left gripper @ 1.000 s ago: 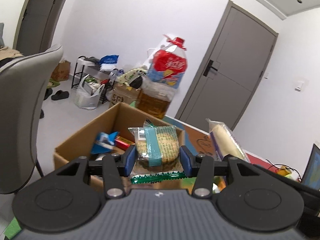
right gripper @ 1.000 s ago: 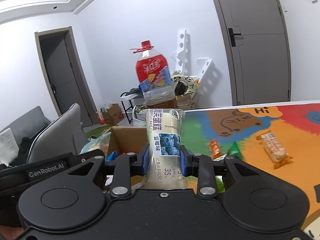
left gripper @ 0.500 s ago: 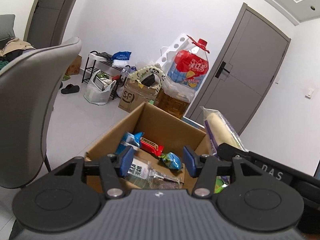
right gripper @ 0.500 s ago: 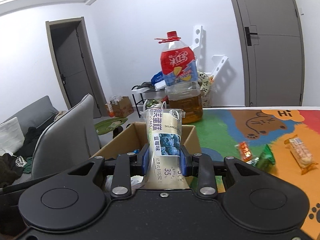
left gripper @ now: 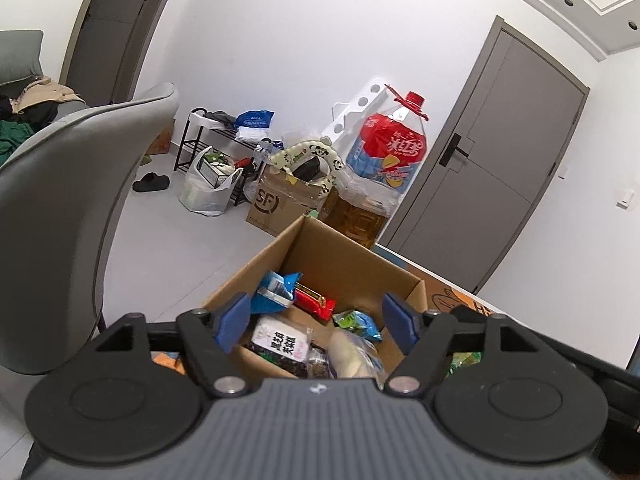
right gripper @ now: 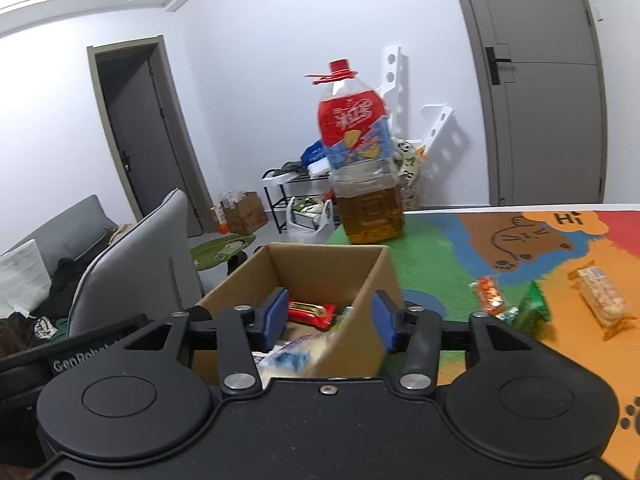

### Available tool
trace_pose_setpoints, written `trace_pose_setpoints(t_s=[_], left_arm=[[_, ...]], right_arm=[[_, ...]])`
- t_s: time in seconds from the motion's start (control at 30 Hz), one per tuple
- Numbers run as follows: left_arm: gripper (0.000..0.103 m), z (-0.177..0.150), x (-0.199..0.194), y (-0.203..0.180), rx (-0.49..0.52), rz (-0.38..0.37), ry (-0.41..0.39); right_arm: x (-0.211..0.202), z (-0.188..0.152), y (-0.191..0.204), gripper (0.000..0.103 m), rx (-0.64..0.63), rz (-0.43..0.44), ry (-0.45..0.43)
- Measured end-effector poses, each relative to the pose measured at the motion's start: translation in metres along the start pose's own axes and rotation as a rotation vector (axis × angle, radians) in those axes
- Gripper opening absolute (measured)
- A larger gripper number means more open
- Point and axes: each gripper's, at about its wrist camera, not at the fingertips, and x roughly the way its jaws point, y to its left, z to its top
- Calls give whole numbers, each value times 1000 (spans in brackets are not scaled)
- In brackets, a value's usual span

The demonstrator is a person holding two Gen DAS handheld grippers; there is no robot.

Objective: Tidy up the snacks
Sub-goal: 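Open both grippers to release the snacks into the box and withdraw, then grasp the green-wrapped candy with left gripper while right grasps the wafer packet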

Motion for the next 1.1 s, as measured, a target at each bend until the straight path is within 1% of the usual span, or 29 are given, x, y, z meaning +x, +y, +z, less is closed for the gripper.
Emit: trace_pose_setpoints(t_s=[0.1,0.2,0.23,0.4,0.53,0.6,0.77,0.87,1.1], left_arm=[[80,-3,0,-8,14,-6,-1],[85,-5,4,-15,19,0,9],[86,-7,4,-18,23,5,13],[88,-14,4,-31,48,3,20],[89,-17,4,-44,70,-12,27],[89,-20,4,-52,88,-23,26],[90,-29,6,-71,123,-42,41],[90,-34,7,-82,150,-63,49],[90,-45,16,-102,181,-74,69]], right_arm=[[-8,-3,-13,61,15,-21,-2],[-14,-5,-29,64,37,-38,8],[-16,-5,-32,65,42,-41,10],[-27,-12,-51,82,55,-63,1],[-37,-14,-66,87,75,-87,-12],[-41,-15,-73,93,83,-98,-22],[-48,-20,-90,96,112,-113,-30],[-50,-23,-103,96,152,-97,-31],[-57,-30,-127,96,185,-124,-32]])
